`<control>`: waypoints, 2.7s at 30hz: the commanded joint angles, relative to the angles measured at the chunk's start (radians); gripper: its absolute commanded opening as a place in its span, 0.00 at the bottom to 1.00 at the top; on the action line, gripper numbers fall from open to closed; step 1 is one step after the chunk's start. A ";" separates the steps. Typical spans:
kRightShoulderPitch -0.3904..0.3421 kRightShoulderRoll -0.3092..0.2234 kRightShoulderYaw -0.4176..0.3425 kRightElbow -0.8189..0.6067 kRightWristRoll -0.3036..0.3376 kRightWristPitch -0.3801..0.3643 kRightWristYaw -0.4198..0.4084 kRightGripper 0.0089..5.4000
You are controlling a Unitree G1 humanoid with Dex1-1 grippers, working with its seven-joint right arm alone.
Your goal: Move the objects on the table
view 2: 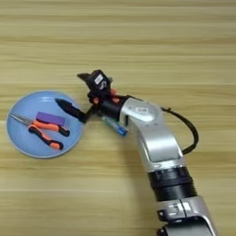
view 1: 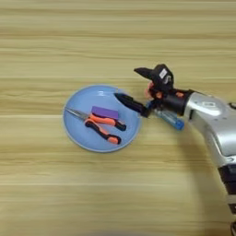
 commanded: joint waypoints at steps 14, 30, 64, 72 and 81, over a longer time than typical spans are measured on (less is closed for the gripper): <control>-0.132 0.049 0.100 0.311 -0.099 -0.223 0.042 0.99; -0.203 0.010 0.104 0.396 -0.116 -0.224 0.152 0.99; -0.261 -0.020 0.174 0.531 -0.223 -0.241 0.231 0.67; -0.266 -0.016 0.173 0.537 -0.226 -0.247 0.220 0.50; -0.275 -0.013 0.169 0.539 -0.223 -0.248 0.215 0.44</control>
